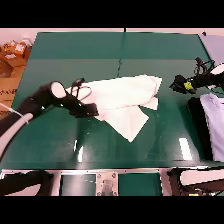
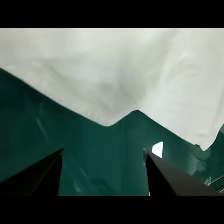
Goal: Fold the shirts.
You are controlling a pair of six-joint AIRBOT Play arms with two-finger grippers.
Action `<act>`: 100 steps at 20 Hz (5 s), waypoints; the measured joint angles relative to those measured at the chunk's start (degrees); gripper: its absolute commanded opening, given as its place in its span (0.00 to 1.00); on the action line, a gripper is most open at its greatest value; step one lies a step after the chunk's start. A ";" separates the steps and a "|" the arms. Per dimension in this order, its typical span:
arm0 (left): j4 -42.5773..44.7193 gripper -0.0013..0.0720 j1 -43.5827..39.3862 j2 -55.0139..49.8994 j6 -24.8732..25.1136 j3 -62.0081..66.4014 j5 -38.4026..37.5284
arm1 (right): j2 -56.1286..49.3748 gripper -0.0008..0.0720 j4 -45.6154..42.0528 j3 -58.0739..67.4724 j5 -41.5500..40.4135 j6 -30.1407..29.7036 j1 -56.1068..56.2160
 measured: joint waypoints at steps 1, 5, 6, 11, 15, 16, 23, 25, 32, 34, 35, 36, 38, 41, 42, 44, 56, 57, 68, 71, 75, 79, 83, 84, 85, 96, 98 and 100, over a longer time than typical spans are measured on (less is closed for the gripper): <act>-1.99 0.80 -1.60 0.00 -0.24 -2.54 3.72 | 0.00 0.43 0.09 0.00 -0.15 0.02 -0.20; -6.38 0.75 -5.33 0.00 -2.01 -9.18 16.76 | -0.07 0.43 0.48 0.00 -1.07 0.02 -0.44; -7.19 0.74 -5.68 -0.11 -2.29 -10.01 19.85 | -0.07 0.43 0.68 0.00 -1.20 0.02 -0.46; -14.01 0.05 -6.58 -3.43 -1.03 -11.89 27.93 | -0.07 0.43 0.90 0.02 -1.49 0.02 -0.52; -16.92 0.05 -3.93 -2.36 6.12 -10.49 19.85 | -0.07 0.61 0.92 0.00 -1.88 0.02 -0.61; -15.76 0.05 -1.75 -1.20 7.04 -9.97 16.72 | -0.07 0.61 0.94 0.02 -2.10 0.02 -0.63; -5.86 0.05 21.42 5.57 12.90 -7.13 -5.92 | -2.80 0.60 2.38 -1.79 -2.56 0.04 0.13; -4.87 0.05 25.81 6.03 14.45 -6.88 -8.24 | -4.57 0.60 4.04 -2.95 -2.62 -0.37 1.16; -3.76 0.05 31.71 6.49 17.11 -6.71 -8.98 | -10.62 0.50 12.46 -4.00 -2.89 -3.58 7.56; -3.67 0.05 32.04 6.51 17.51 -6.71 -8.61 | -11.52 0.49 13.62 -4.07 -2.91 -4.00 9.55; -3.65 0.05 32.13 6.54 17.70 -6.71 -8.57 | -11.80 0.49 13.97 -4.09 -2.91 -4.09 10.36; -3.63 0.05 32.20 6.54 17.90 -6.71 -8.55 | -12.00 0.36 14.21 -4.11 -2.84 -4.24 10.93; -3.45 0.05 32.30 6.54 18.21 -6.71 -8.44 | -12.39 0.20 14.25 -4.17 -2.43 -4.79 11.56; -3.32 0.05 32.37 6.54 18.82 -6.62 -8.41 | -12.52 0.04 14.29 -3.82 -1.84 -5.57 11.76; -3.06 0.05 32.37 6.54 18.97 -6.27 -8.52 | -12.59 0.04 14.19 -3.28 -1.33 -5.88 11.76; -1.81 0.05 32.37 6.56 19.17 -4.09 -10.05 | -12.41 0.04 13.64 -0.81 0.74 -6.49 11.28; -1.01 0.05 32.46 7.26 15.15 55.58 -26.80 | 15.82 0.04 16.57 30.12 13.57 3.58 1.25; -2.29 0.05 32.39 8.04 14.78 60.46 -25.53 | 19.32 0.04 16.90 30.99 12.79 4.74 -0.07; -3.30 0.05 32.41 25.49 15.13 69.40 -11.17 | 44.74 0.04 13.57 33.05 0.74 11.50 -5.99; -1.57 0.05 32.41 25.94 13.84 63.39 -10.97 | 42.91 0.04 12.55 31.04 0.46 11.98 -6.03; -1.29 0.05 32.39 22.29 12.85 50.12 -10.71 | 36.28 0.04 11.93 22.67 -0.28 10.47 -5.27; -2.80 0.05 30.23 12.26 14.43 36.92 -8.07 | 25.70 0.04 11.89 10.27 -4.52 5.97 -1.81; -3.48 0.05 27.58 -2.64 16.63 29.24 -2.36 | 12.15 0.04 12.00 2.32 -11.21 3.06 0.94; -3.52 0.05 27.36 -6.40 16.61 28.37 -0.52 | 8.44 0.04 11.98 1.33 -12.50 2.69 1.11; -3.56 0.05 27.15 -9.46 16.59 27.80 0.96 | 5.35 0.04 12.24 0.74 -14.14 2.38 1.22; -4.04 0.05 26.53 -20.46 16.39 32.44 16.98 | -11.72 0.04 15.32 8.98 -20.22 1.51 -0.76; -4.04 0.05 26.53 -20.61 16.39 34.36 17.81 | -12.48 0.04 15.39 11.67 -20.37 1.49 -0.87; -4.02 0.05 26.51 -20.70 16.41 35.50 18.62 | -13.29 0.04 15.72 14.16 -20.44 1.49 -0.92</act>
